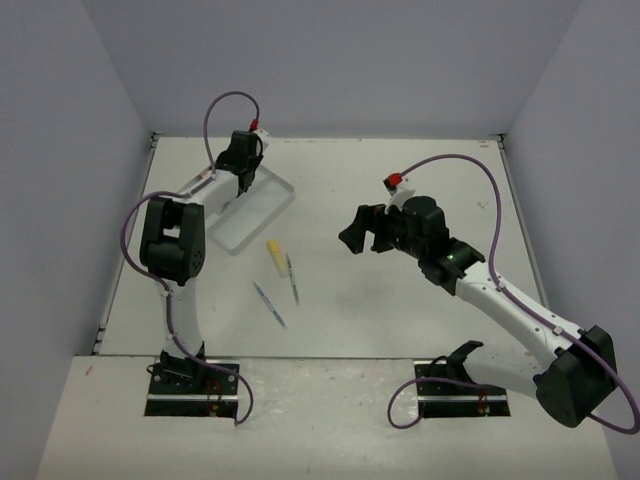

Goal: Sort the stationery into containers
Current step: Place the pen in the storage box, then pick up the pen from the center of the board.

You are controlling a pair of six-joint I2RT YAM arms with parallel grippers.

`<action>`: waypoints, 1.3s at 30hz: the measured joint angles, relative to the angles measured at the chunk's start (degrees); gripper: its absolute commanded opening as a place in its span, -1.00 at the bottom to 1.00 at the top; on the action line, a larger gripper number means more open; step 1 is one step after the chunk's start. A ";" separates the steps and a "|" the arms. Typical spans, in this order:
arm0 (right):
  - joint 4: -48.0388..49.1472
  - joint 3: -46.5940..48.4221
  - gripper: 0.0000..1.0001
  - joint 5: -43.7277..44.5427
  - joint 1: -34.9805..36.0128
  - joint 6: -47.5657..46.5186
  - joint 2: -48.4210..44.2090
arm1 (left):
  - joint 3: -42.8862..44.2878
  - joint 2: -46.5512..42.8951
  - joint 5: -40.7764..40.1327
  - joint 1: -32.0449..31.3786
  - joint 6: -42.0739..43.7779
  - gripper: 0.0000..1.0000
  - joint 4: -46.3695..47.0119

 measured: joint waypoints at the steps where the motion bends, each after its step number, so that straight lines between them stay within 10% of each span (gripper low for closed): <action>1: -0.04 0.00 0.98 -0.20 0.00 0.00 0.27 | 0.00 0.00 0.30 0.18 -0.06 0.25 -0.19; 6: -0.44 0.00 0.97 -0.38 0.00 -0.06 0.72 | 0.03 0.02 1.93 0.23 -0.90 0.51 -1.53; 9: -0.63 0.00 0.98 -0.35 0.00 -0.20 0.72 | 1.04 0.02 2.73 0.24 -2.26 0.99 -4.17; 16: -1.26 0.00 0.98 -0.12 0.00 -0.25 1.10 | 6.65 -4.42 6.51 -0.31 -19.67 0.99 -15.27; 24: -2.65 0.02 0.97 0.33 0.00 -0.59 1.95 | -13.75 -24.13 6.38 -14.73 -42.32 -0.04 -13.40; 39: -2.74 0.02 0.97 0.30 0.00 -0.61 2.47 | -24.93 -19.47 -2.57 -19.74 -70.43 -0.08 -12.28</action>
